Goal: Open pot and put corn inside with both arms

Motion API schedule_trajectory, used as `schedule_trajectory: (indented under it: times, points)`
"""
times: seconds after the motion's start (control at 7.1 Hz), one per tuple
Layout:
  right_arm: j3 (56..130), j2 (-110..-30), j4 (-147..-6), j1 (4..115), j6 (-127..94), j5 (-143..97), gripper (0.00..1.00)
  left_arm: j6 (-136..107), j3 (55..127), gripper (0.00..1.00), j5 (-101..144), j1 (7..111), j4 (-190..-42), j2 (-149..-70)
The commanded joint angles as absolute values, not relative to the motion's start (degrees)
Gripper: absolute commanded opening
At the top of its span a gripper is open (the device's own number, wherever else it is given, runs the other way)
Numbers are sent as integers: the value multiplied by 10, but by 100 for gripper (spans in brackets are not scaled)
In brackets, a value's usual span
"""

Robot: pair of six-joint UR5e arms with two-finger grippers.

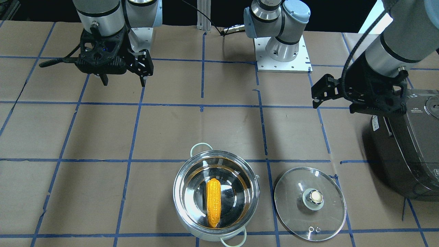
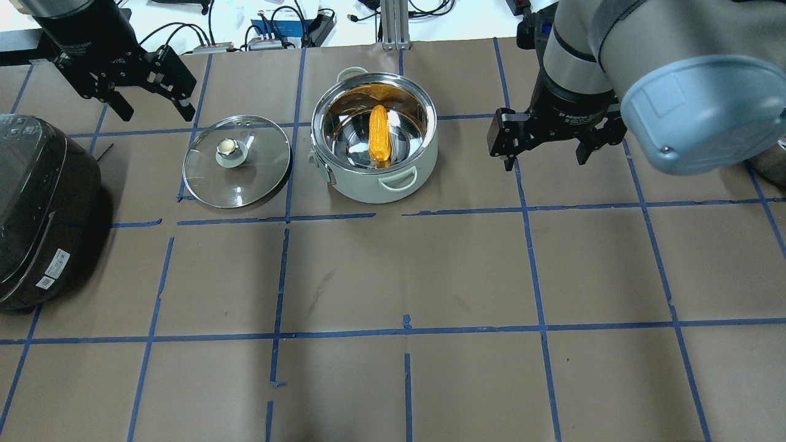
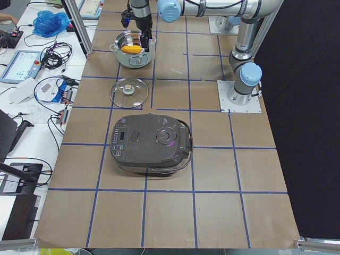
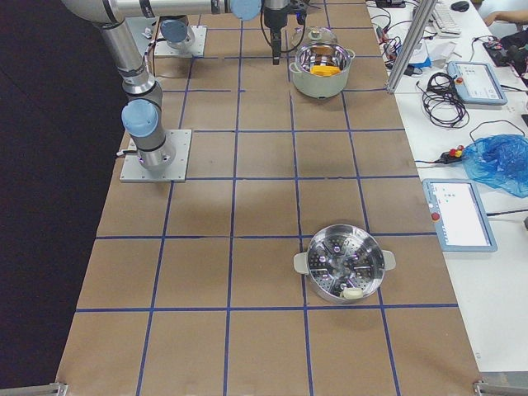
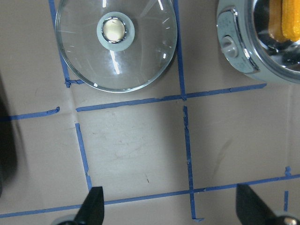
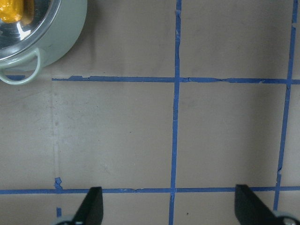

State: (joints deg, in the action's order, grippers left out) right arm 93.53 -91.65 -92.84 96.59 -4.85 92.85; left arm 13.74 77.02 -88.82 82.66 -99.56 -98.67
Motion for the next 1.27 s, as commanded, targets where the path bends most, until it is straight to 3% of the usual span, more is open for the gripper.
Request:
schedule_trajectory:
  times: [0.0,0.28,1.13]
  points:
    - [906,-918,-879,938,-17,922,100,127,793,100,-889,851,-954,-971]
    - [841,-879,-839,945,-20,910,100,131,802,100,-890,848,-948,-968]
    - [838,-875,-878,935,-11,907,100,129,803,100,-885,843,-947,-966]
